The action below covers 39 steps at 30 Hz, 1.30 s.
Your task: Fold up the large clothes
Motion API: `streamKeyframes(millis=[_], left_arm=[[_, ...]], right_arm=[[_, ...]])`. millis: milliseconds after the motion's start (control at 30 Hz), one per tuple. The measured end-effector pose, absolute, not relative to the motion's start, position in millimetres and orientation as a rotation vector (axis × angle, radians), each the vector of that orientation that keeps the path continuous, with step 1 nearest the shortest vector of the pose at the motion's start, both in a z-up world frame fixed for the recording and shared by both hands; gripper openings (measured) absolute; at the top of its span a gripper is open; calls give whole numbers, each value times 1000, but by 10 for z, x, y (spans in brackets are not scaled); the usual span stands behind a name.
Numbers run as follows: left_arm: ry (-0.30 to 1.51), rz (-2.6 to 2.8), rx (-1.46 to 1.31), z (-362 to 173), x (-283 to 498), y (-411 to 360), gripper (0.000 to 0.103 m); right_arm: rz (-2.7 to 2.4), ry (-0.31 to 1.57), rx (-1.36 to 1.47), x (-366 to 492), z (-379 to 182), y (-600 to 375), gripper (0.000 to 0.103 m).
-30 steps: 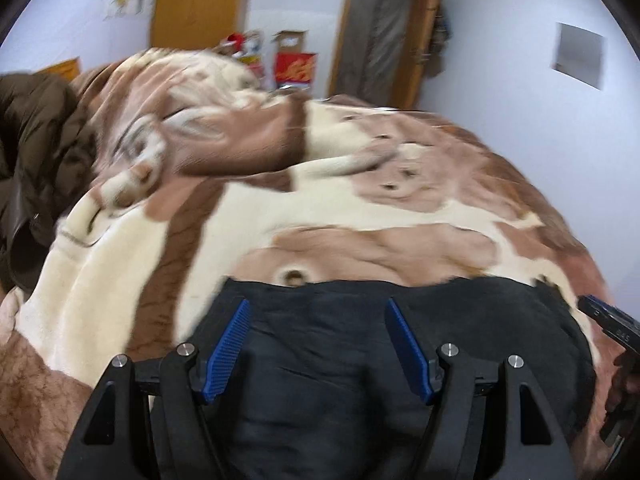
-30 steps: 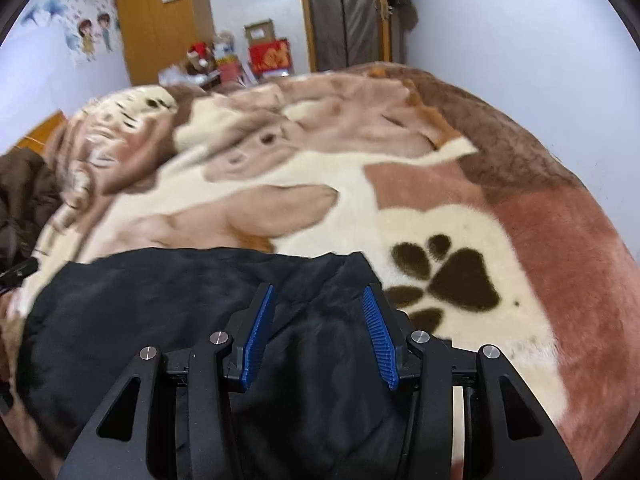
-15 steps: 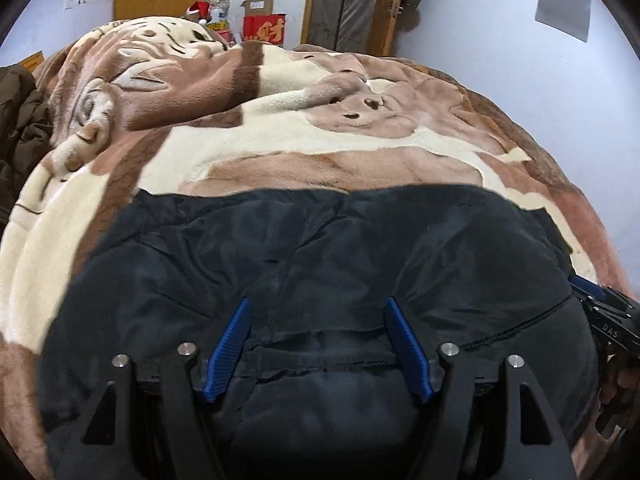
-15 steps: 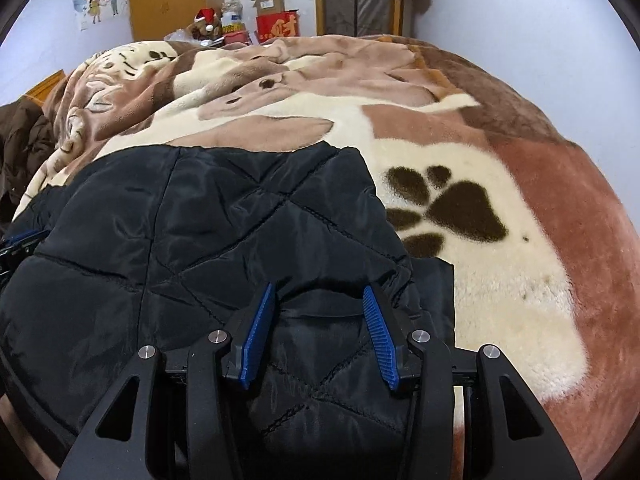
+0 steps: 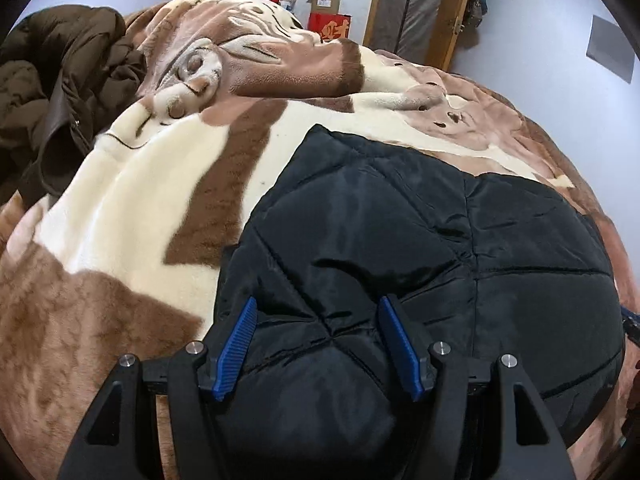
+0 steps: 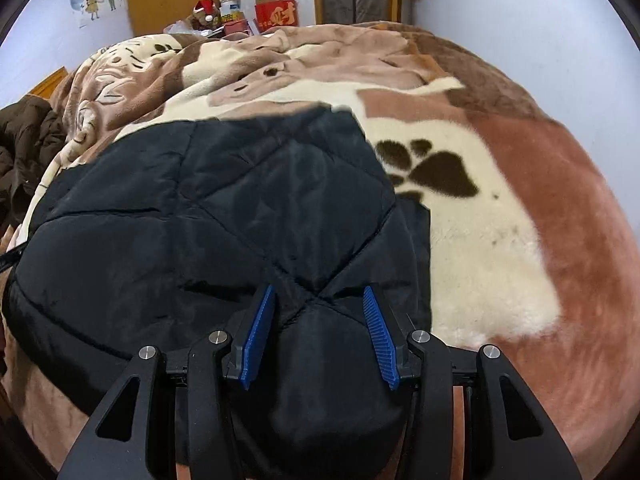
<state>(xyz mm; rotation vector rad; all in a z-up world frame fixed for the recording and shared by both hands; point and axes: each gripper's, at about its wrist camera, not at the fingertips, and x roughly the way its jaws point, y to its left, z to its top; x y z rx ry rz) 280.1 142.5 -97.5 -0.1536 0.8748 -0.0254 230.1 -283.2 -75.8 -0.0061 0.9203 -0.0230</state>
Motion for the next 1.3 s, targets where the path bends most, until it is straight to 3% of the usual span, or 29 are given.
streamKeyframes(millis=[267, 600, 867, 1300], left_arm=[[886, -15, -131, -943, 2817, 1378, 65], [773, -46, -134, -465, 2194, 1333, 65], [881, -43, -170, -945, 2199, 1334, 61], [872, -20, -121, -684, 2031, 1258, 61]], right_arm=[[-30, 927, -37, 2337, -754, -2812, 47], [-2, 830, -59, 1843, -322, -2753, 47], [4, 956, -13, 1839, -772, -2826, 46], [3, 926, 15, 1683, -586, -2841, 46]])
